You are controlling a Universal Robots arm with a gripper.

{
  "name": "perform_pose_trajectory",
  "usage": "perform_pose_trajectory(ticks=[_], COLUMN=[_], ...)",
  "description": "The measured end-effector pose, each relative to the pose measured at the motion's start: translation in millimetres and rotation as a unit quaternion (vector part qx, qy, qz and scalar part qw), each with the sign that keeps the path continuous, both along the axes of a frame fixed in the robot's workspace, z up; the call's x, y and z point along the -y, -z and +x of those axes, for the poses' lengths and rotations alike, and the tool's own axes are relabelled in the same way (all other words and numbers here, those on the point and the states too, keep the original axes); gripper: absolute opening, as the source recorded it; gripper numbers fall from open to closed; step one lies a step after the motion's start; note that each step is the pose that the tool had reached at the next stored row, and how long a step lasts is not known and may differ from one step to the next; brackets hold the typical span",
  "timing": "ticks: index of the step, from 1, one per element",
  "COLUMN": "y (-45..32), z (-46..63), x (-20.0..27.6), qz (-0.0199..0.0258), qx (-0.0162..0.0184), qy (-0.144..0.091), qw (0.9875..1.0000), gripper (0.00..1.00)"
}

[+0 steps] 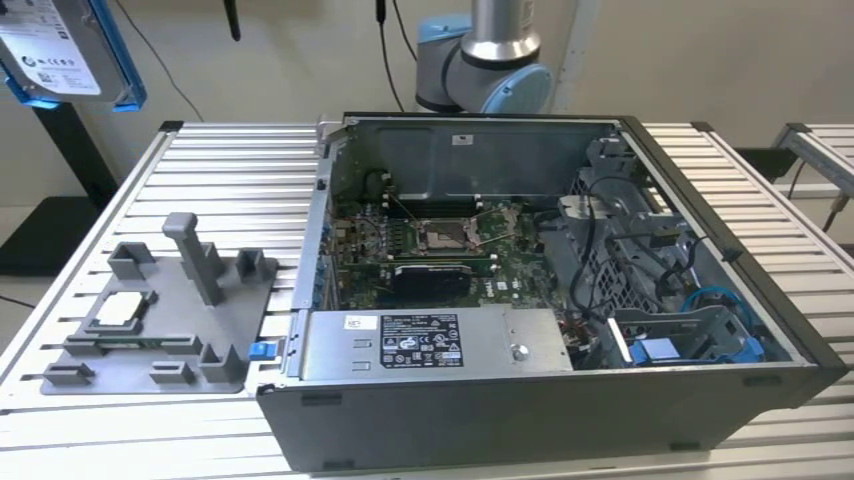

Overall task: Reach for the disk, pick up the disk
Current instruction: 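Pick up the disk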

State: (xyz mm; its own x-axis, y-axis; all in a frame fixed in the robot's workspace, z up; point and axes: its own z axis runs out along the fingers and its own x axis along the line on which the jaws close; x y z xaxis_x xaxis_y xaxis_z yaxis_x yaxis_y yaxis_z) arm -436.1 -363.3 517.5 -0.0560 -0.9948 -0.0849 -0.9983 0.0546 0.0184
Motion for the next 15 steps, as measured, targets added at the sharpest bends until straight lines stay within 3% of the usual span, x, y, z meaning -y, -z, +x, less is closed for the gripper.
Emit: perform_pose_trajectory(ticks=[15], y=[0.0], z=[30.0], x=[0.0], qz=[0.0], qx=[0.0], qy=[0.0], qw=[1.0], gripper=[0.0])
